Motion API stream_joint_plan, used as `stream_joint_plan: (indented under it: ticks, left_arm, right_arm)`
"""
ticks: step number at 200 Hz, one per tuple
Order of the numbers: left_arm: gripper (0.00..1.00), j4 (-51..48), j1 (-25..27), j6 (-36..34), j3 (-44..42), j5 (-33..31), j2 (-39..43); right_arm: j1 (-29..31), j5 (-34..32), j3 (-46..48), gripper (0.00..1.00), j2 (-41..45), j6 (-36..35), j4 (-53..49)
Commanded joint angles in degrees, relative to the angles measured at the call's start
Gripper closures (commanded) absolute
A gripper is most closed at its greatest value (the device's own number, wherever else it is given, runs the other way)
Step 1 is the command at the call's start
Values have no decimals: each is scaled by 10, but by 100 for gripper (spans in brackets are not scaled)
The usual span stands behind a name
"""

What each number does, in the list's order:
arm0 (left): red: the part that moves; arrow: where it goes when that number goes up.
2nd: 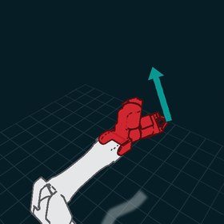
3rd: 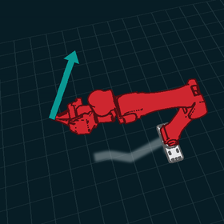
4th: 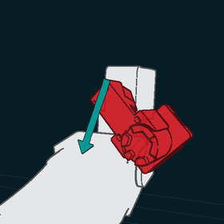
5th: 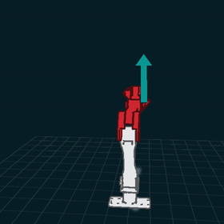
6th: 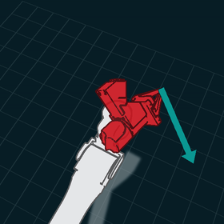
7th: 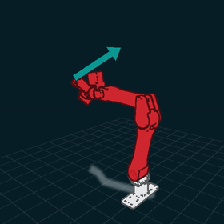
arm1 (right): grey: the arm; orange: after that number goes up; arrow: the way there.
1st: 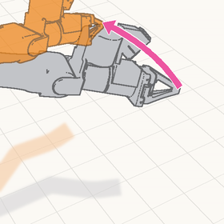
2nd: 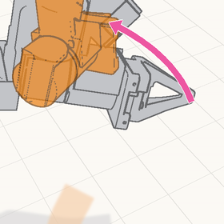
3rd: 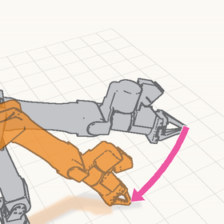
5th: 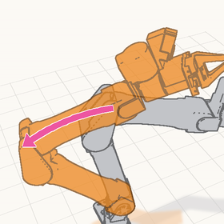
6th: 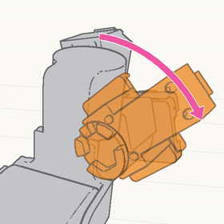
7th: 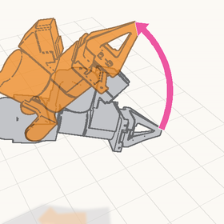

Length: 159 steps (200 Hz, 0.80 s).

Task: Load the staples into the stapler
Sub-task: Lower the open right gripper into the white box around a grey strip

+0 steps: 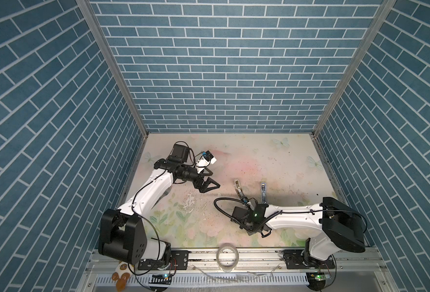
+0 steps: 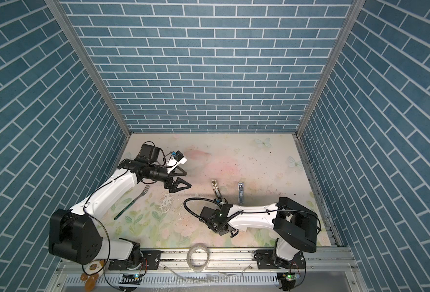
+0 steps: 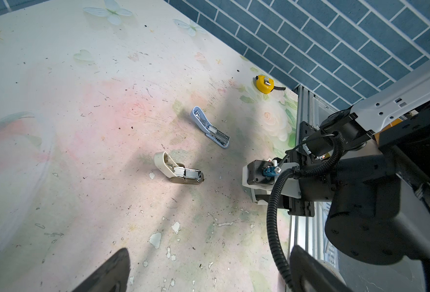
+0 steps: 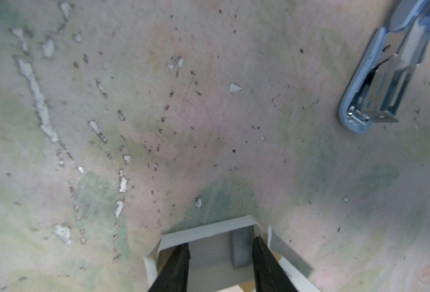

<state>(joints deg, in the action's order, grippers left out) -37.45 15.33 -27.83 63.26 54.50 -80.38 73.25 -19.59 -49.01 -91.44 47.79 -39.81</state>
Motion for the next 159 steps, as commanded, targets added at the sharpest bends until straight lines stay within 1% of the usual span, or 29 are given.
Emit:
stream_joint_plan:
  ticks: [1, 107, 159]
  left_arm:
    - [1, 2, -1, 0, -9, 13, -2]
    - [1, 6, 0, 1, -12, 12, -4]
    - [1, 8, 1, 2, -13, 11, -4]
  right_arm:
    - [3, -14, 7, 56, -14, 27, -5]
    - [0, 11, 33, 55, -16, 36, 30]
    - [-4, 33, 63, 56, 3, 50, 62]
